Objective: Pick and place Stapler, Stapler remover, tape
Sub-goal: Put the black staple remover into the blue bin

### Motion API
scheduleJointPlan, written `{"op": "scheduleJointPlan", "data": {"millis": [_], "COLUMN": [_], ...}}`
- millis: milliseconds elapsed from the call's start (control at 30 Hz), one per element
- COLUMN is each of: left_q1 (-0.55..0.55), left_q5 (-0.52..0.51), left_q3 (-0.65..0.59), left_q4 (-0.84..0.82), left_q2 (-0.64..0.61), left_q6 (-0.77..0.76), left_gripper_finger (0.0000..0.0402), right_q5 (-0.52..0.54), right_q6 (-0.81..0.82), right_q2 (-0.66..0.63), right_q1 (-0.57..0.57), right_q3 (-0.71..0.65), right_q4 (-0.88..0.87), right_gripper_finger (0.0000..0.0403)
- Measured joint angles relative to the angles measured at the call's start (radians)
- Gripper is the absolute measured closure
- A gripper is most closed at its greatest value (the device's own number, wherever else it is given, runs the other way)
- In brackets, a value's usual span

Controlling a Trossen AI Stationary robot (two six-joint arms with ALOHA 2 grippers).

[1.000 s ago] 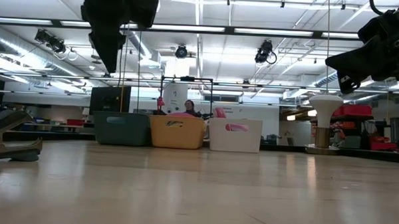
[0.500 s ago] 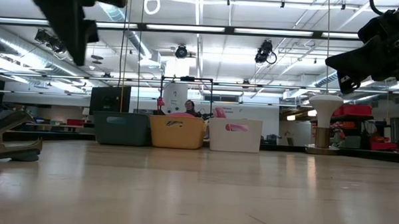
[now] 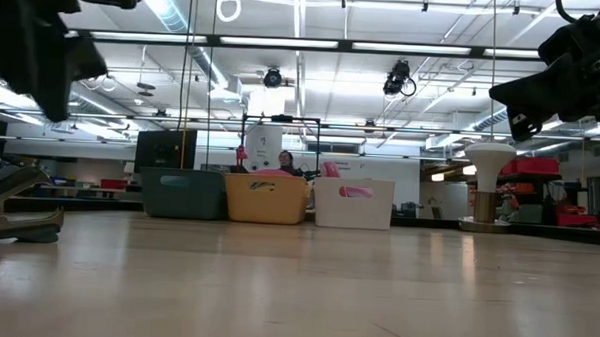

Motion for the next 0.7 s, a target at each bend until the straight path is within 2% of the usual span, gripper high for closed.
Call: {"op": "scheduleJointPlan", "data": {"millis": [300, 533, 700], "left_q1": [-0.062, -0.067, -0.067], "left_q5": [-0.002, -0.026, -0.021], "left_q3": [-0.08, -0.147, -0.199], "left_q4": [0.113, 0.135, 0.225], "left_q2": [0.001, 0.0, 0.0], "left_q6": [-0.101, -0.131, -0.131], "left_gripper_finger": [0.0225, 0.0225, 0.0225], "right_q5": [0.0, 0.0, 0.0], "right_q6": [0.0, 0.0, 0.0], "right_q2": [0.0, 0.0, 0.0], "right_q1": [0.0, 0.0, 0.0], "right_q3": [0.0, 0.0, 0.0], "right_q4": [0.0, 0.0, 0.0], "right_gripper_finger": [0.0396, 0.0396, 0.0396]}}
